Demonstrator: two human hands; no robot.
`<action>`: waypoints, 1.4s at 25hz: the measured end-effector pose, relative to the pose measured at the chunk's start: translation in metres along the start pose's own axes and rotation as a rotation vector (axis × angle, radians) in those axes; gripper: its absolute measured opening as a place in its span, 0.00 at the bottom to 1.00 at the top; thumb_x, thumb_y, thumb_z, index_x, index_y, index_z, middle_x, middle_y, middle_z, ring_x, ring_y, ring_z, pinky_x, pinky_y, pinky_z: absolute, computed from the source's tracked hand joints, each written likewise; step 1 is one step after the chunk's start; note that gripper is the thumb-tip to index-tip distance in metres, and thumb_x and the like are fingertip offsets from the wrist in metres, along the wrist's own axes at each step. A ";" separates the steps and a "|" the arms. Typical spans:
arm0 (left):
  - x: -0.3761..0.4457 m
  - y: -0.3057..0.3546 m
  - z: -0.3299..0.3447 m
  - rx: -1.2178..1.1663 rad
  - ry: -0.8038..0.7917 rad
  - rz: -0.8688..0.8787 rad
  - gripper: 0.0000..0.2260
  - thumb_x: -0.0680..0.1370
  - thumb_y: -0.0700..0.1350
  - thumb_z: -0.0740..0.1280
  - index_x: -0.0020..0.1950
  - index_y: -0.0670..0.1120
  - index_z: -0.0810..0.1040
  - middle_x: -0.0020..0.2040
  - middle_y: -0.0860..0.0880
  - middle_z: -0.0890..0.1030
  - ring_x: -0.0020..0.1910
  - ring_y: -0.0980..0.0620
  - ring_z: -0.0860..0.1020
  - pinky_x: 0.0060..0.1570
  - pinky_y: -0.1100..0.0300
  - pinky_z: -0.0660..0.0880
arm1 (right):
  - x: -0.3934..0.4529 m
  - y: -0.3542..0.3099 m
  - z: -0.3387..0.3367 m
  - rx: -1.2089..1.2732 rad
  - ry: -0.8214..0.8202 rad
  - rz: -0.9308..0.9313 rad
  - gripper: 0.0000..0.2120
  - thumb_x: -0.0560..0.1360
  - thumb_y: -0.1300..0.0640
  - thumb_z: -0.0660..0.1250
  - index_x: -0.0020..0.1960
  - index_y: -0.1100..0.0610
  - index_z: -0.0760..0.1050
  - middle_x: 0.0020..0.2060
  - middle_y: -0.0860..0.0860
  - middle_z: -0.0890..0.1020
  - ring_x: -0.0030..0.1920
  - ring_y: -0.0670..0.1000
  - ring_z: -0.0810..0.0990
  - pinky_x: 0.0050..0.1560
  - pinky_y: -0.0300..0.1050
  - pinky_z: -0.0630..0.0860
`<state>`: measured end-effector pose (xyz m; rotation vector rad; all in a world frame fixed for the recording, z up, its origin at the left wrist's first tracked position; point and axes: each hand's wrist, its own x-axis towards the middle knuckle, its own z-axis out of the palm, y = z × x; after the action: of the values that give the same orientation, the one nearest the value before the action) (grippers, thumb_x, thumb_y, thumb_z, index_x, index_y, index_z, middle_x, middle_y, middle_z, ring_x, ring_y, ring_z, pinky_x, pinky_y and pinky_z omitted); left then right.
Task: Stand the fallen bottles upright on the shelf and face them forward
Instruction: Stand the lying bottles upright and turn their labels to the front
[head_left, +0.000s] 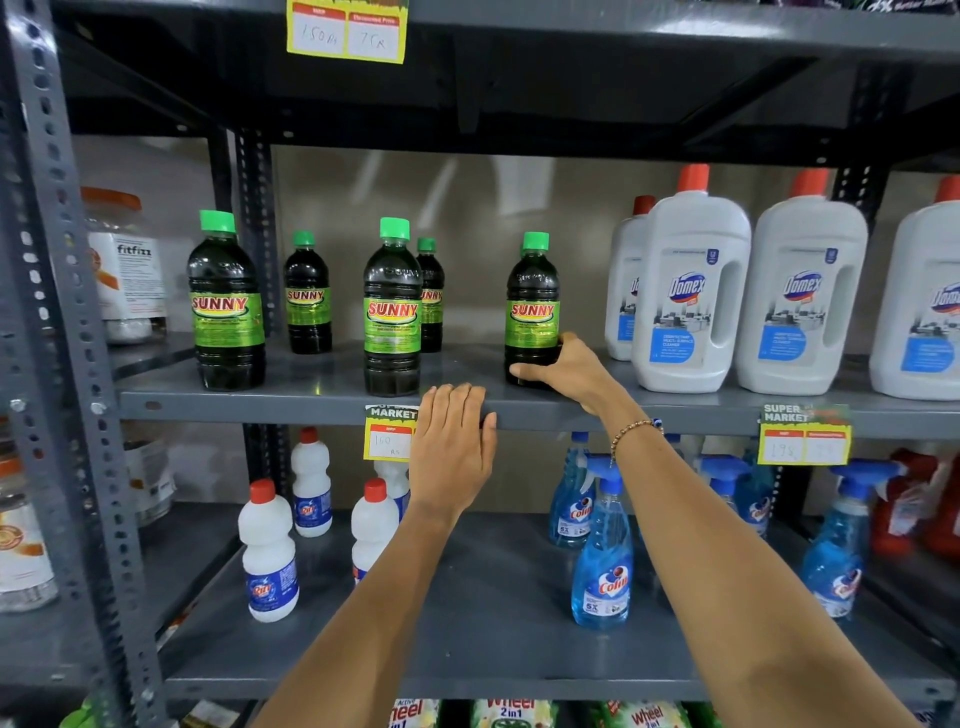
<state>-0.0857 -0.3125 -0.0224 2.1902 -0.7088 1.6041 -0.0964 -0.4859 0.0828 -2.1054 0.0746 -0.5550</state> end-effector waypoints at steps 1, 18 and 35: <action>0.002 0.003 -0.003 -0.015 -0.001 -0.029 0.14 0.80 0.48 0.56 0.58 0.42 0.76 0.55 0.45 0.80 0.55 0.44 0.76 0.65 0.51 0.65 | -0.001 -0.001 0.000 0.005 -0.012 0.001 0.37 0.60 0.46 0.80 0.63 0.58 0.70 0.55 0.51 0.80 0.56 0.52 0.78 0.54 0.43 0.73; 0.113 0.007 0.008 -0.731 -0.657 -0.531 0.17 0.69 0.41 0.76 0.55 0.41 0.79 0.51 0.44 0.83 0.53 0.48 0.80 0.58 0.50 0.76 | -0.004 0.007 -0.011 0.150 0.048 0.015 0.21 0.70 0.61 0.74 0.62 0.61 0.76 0.55 0.57 0.83 0.56 0.55 0.81 0.60 0.56 0.77; 0.092 0.022 -0.038 -0.828 -0.601 -0.460 0.26 0.69 0.43 0.77 0.65 0.40 0.74 0.60 0.44 0.80 0.56 0.50 0.80 0.56 0.61 0.74 | -0.053 -0.006 -0.027 0.194 -0.022 -0.022 0.21 0.74 0.61 0.70 0.66 0.62 0.72 0.61 0.57 0.80 0.62 0.54 0.78 0.65 0.52 0.74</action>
<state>-0.1063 -0.3277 0.0762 1.9414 -0.7555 0.2999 -0.1561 -0.4898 0.0810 -1.9253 -0.0149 -0.5304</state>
